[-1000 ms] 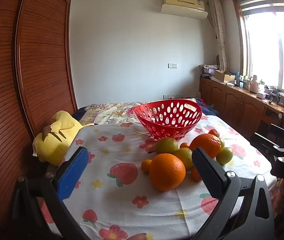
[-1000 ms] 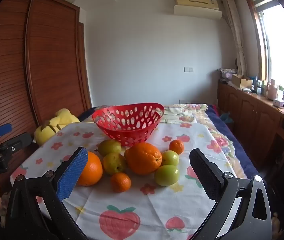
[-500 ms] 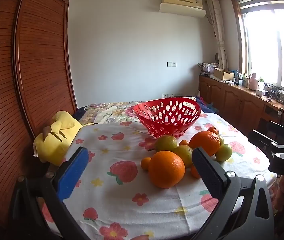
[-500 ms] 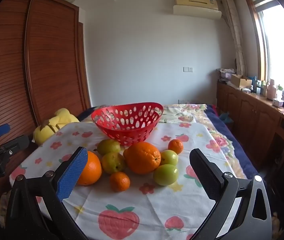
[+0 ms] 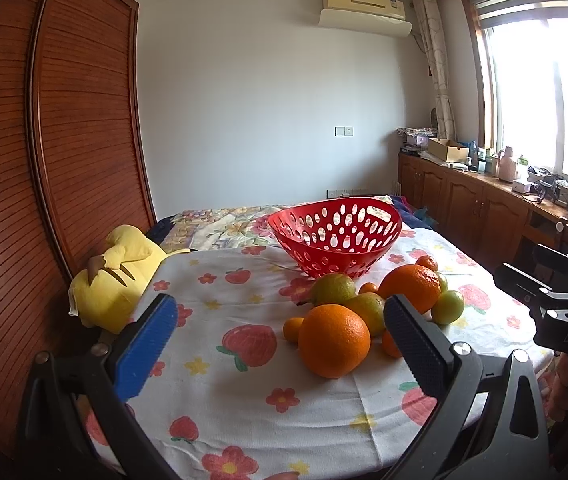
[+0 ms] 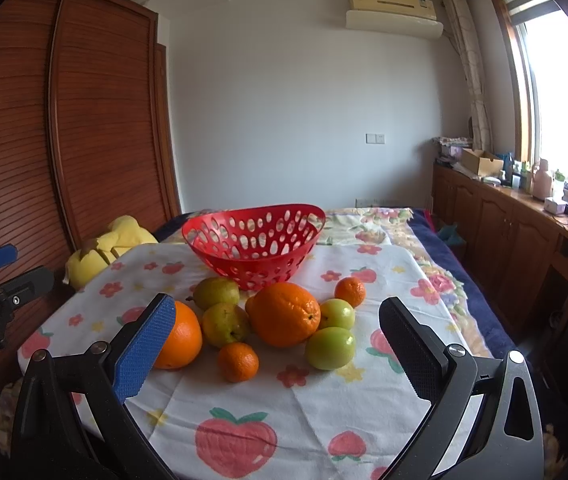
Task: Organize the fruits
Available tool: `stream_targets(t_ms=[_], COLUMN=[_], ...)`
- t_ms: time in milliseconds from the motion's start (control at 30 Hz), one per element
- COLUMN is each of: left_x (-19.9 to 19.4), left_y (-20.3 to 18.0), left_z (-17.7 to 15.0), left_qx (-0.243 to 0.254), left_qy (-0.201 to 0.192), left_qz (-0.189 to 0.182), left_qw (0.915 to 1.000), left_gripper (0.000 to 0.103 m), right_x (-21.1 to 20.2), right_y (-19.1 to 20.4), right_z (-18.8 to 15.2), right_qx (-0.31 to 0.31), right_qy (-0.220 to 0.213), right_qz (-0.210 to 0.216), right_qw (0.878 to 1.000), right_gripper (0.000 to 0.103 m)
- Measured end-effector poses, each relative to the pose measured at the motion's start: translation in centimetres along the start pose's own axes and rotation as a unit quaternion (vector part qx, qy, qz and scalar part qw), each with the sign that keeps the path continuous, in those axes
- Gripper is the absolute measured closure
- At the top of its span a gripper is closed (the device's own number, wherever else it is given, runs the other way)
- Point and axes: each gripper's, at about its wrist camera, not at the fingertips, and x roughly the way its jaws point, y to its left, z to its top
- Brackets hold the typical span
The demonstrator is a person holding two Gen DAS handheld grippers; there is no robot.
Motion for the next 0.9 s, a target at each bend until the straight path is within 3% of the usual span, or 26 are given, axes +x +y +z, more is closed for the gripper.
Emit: stream_targets(t_ms=[900], left_x=[-0.06], left_y=[-0.15], left_z=[-0.10], left_qx=[0.003], left_qy=[0.007], left_qz=[-0.005], left_qw=[1.0000], left_gripper=[0.000], right_x=[-0.10], right_y=[0.03], right_z=[-0.09], right_qx=[0.001], right_qy=[0.001], right_qz=[0.000], right_qw=[1.000], right_gripper=[0.000])
